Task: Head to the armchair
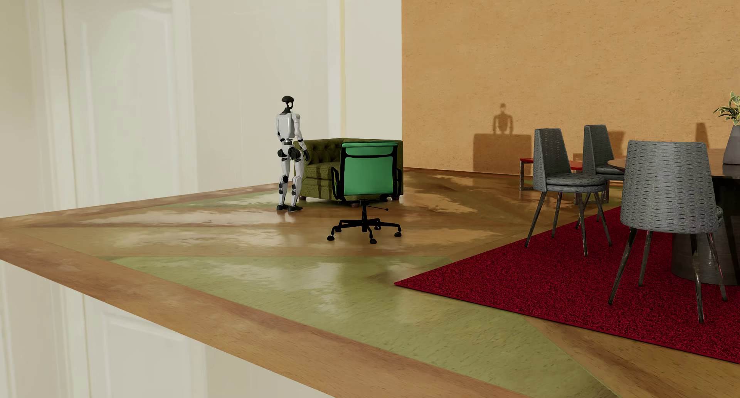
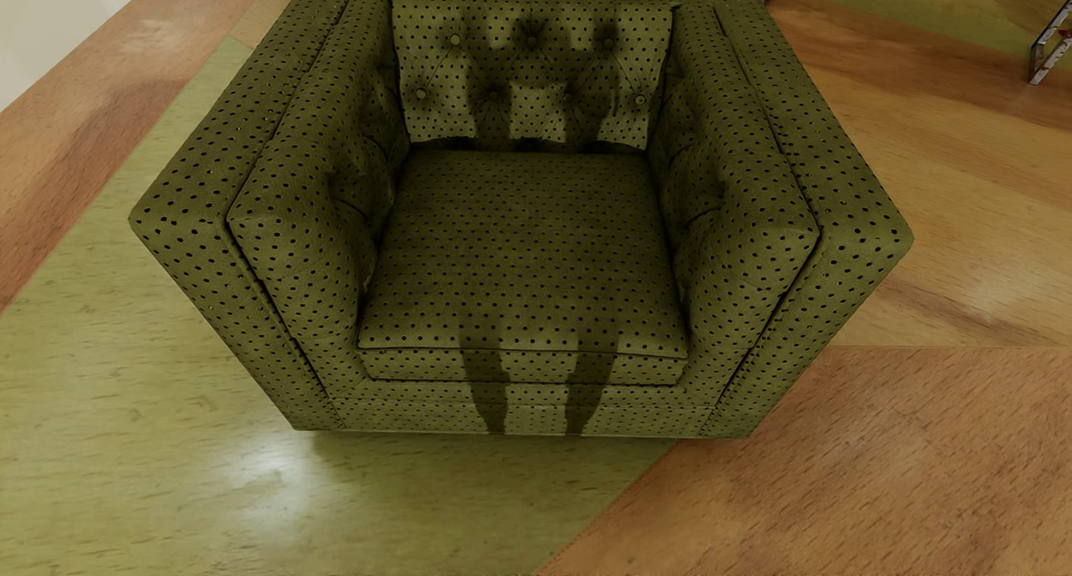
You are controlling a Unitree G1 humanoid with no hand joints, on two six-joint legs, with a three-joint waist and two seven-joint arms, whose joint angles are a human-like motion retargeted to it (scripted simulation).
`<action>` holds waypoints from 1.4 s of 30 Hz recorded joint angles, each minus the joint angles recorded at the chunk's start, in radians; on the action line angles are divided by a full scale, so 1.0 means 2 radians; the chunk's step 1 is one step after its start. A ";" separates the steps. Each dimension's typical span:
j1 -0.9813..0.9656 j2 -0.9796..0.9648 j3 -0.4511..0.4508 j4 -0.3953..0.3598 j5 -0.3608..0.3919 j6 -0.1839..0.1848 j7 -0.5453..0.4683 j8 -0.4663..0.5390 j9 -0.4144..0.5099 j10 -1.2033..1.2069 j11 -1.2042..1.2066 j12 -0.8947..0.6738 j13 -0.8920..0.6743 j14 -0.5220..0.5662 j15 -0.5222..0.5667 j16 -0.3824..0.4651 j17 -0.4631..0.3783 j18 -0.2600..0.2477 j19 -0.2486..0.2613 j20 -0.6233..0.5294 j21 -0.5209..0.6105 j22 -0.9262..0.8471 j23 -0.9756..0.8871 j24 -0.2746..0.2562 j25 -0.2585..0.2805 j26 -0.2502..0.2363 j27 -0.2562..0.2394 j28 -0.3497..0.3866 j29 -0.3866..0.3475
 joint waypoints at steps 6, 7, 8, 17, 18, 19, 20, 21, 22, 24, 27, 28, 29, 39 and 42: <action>0.001 0.000 -0.002 0.001 0.002 0.000 0.004 0.004 0.000 -0.002 -0.001 0.003 0.000 -0.001 0.002 -0.004 0.001 0.001 0.002 0.003 -0.008 -0.004 0.000 -0.001 0.002 0.004 -0.004 0.000 -0.004; 0.001 0.000 -0.002 0.001 0.002 0.000 0.005 0.004 0.000 -0.001 0.000 0.004 0.000 -0.001 0.002 -0.005 0.002 0.002 0.002 0.004 -0.012 -0.004 0.000 -0.002 0.003 0.005 -0.004 0.000 -0.006; 0.001 0.000 -0.003 0.001 0.002 0.000 0.005 0.005 0.000 -0.001 0.000 0.004 0.001 -0.002 0.001 -0.007 0.003 0.002 0.002 0.005 -0.015 -0.003 0.000 -0.002 0.003 0.006 -0.004 -0.001 -0.006; 0.004 -0.003 -0.006 0.002 0.003 0.001 0.014 0.013 0.001 0.000 0.007 0.002 -0.004 -0.004 0.000 -0.015 0.006 0.004 0.005 -0.002 -0.027 -0.002 0.002 0.001 -0.003 0.010 -0.007 -0.004 -0.004; 0.004 -0.003 -0.006 0.002 0.003 0.001 0.015 0.013 0.002 0.001 0.008 0.000 -0.004 -0.005 0.000 -0.015 0.007 0.004 0.005 -0.002 -0.027 -0.002 0.001 0.000 -0.004 0.011 -0.008 -0.003 -0.004; 0.004 -0.003 -0.007 0.002 0.003 0.000 0.015 0.014 0.002 0.001 0.009 -0.001 -0.004 -0.005 -0.001 -0.015 0.007 0.005 0.005 -0.002 -0.028 -0.003 0.001 -0.001 -0.004 0.011 -0.008 -0.003 -0.004; 0.005 -0.003 -0.007 0.002 0.003 0.000 0.015 0.014 0.003 0.001 0.010 -0.002 -0.004 -0.005 -0.001 -0.015 0.007 0.005 0.005 -0.002 -0.028 -0.003 0.001 -0.001 -0.004 0.011 -0.008 -0.002 -0.004; 0.005 -0.003 -0.007 0.002 0.003 0.000 0.016 0.014 0.003 0.001 0.011 -0.002 -0.003 -0.005 -0.001 -0.012 0.007 0.005 0.005 -0.001 -0.028 -0.004 0.000 -0.002 -0.004 0.007 -0.008 -0.001 -0.004; 0.005 -0.004 -0.007 0.002 0.003 0.000 0.016 0.015 0.004 0.002 0.011 -0.003 -0.002 -0.006 -0.002 -0.011 0.007 0.005 0.006 -0.001 -0.028 -0.004 -0.001 -0.002 -0.005 0.005 -0.007 -0.001 -0.004; 0.005 -0.005 -0.007 0.002 0.004 -0.001 0.017 0.016 0.005 0.003 0.013 -0.004 -0.002 -0.006 -0.002 -0.010 0.006 0.005 0.006 -0.001 -0.027 -0.003 -0.002 -0.001 -0.006 0.004 -0.008 -0.001 -0.004; 0.004 -0.006 -0.007 0.003 0.005 -0.001 0.020 0.018 0.005 0.003 0.013 -0.005 -0.003 -0.006 -0.001 -0.009 0.006 0.004 0.006 -0.003 -0.025 -0.004 -0.001 0.000 -0.005 0.001 -0.007 -0.002 -0.004; 0.005 -0.006 -0.006 0.003 0.005 -0.002 0.020 0.018 0.004 0.002 0.013 -0.005 -0.003 -0.006 0.000 -0.008 0.006 0.004 0.005 -0.003 -0.025 -0.004 0.000 -0.001 -0.005 0.001 -0.007 -0.002 -0.004; 0.004 -0.006 -0.006 0.004 0.005 -0.002 0.021 0.019 0.004 0.003 0.013 -0.004 -0.003 -0.006 0.000 -0.008 0.006 0.004 0.005 -0.003 -0.024 -0.004 0.000 -0.001 -0.005 0.002 -0.007 -0.002 -0.004; 0.004 -0.008 -0.003 0.004 0.006 -0.001 0.024 0.022 0.003 0.006 0.018 0.002 -0.007 -0.007 -0.001 -0.003 0.004 0.004 0.005 -0.012 -0.013 -0.002 0.009 -0.001 -0.008 0.008 -0.010 -0.004 -0.006; 0.003 -0.009 -0.003 0.004 0.006 -0.001 0.025 0.023 0.004 0.007 0.019 0.001 -0.006 -0.008 -0.001 -0.001 0.004 0.004 0.005 -0.014 -0.012 -0.002 0.010 -0.003 -0.008 0.009 -0.009 -0.003 -0.006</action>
